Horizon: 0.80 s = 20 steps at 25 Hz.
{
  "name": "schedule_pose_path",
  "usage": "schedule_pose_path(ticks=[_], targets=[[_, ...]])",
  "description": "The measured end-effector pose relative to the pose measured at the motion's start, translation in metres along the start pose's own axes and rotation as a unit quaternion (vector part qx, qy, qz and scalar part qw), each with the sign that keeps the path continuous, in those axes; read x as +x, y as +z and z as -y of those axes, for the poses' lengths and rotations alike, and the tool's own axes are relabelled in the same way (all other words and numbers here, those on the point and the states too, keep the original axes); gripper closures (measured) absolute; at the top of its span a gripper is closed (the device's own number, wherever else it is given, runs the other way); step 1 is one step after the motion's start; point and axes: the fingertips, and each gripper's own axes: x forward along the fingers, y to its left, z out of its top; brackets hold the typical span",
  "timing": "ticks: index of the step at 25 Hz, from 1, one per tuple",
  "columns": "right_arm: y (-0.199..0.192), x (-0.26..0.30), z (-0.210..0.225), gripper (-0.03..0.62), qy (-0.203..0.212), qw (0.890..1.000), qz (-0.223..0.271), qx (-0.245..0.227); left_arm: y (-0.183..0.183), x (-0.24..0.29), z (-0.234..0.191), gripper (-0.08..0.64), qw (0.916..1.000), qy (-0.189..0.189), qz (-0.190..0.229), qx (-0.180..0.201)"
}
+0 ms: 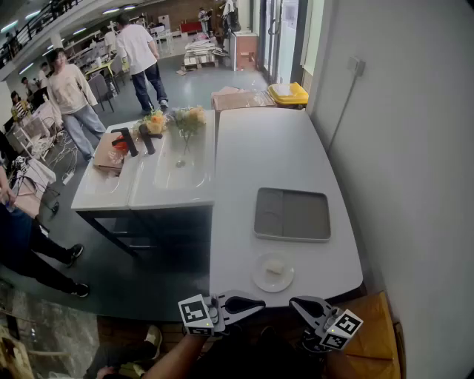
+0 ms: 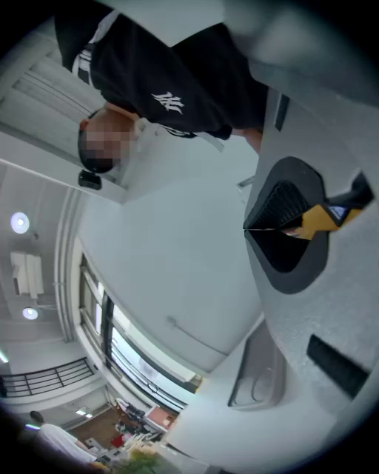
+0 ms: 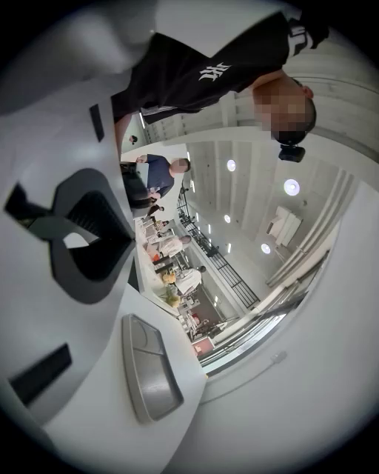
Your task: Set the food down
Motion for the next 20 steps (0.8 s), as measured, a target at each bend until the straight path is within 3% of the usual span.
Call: schedule_pose_path(ticks=[3,5,8,11,16,18,19,20], targets=[[-0.003,0.011,0.002,0.589,-0.004,1.000,-0.013,-0.017,-0.032,-0.018,-0.025,0.554,0.9969,0.068,-0.038,-0.015],[-0.002,0.017,0.002,0.589,-0.006,1.000,-0.015,-0.026,-0.045,-0.026,-0.038,0.554,0.9941,0.089,-0.061,-0.012],[-0.001,0.023,0.002,0.589,-0.011,0.999,-0.016,-0.027,-0.059,-0.034,-0.047,0.554,0.9911,0.086,-0.101,-0.005],[-0.002,0.027,0.006,0.589,-0.023,0.999,-0.018,-0.025,-0.062,-0.041,-0.055,0.554,0.9909,0.081,-0.106,-0.018],[-0.011,0.022,0.036,0.586,-0.058,0.997,-0.049,0.024,-0.071,-0.052,-0.077,0.550,0.9870,0.097,-0.101,-0.080],[-0.015,0.017,0.054,0.577,-0.078,0.993,-0.064,0.060,-0.079,-0.058,-0.090,0.498,0.9820,0.110,-0.112,-0.105],[-0.017,0.015,0.062,0.510,-0.082,0.991,-0.073,0.078,-0.082,-0.060,-0.096,0.417,0.9789,0.114,-0.120,-0.120],[-0.019,0.015,0.070,0.407,-0.083,0.988,-0.084,0.096,-0.086,-0.061,-0.103,0.381,0.9755,0.119,-0.129,-0.132]])
